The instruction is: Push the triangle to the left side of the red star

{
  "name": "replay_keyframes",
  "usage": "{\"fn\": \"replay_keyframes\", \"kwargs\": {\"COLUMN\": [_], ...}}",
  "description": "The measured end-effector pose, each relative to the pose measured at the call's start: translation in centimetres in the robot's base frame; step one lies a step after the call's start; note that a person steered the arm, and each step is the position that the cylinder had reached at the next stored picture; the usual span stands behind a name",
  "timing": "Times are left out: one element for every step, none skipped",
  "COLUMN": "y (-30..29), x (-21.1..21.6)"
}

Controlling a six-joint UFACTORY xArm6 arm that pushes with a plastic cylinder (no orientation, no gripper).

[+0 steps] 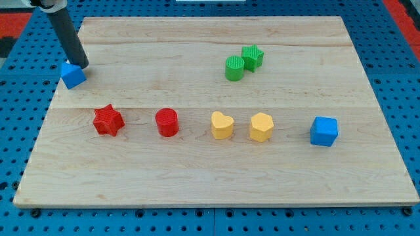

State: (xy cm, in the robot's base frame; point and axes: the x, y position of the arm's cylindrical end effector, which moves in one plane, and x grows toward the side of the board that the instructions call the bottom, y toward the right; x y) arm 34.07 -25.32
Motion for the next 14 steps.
{"fn": "replay_keyframes", "kwargs": {"y": [-0.4,-2.4,-2.8,-3.1,-5.1,-5.1,-4.9,-5.1,-4.9,-5.0,-3.9,-3.1,-3.1,-2.5], "x": [1.0,3.4,3.2,1.6,2.3,3.2,6.4,10.3,10.1,6.6,5.5,8.1,9.8,9.9]}}
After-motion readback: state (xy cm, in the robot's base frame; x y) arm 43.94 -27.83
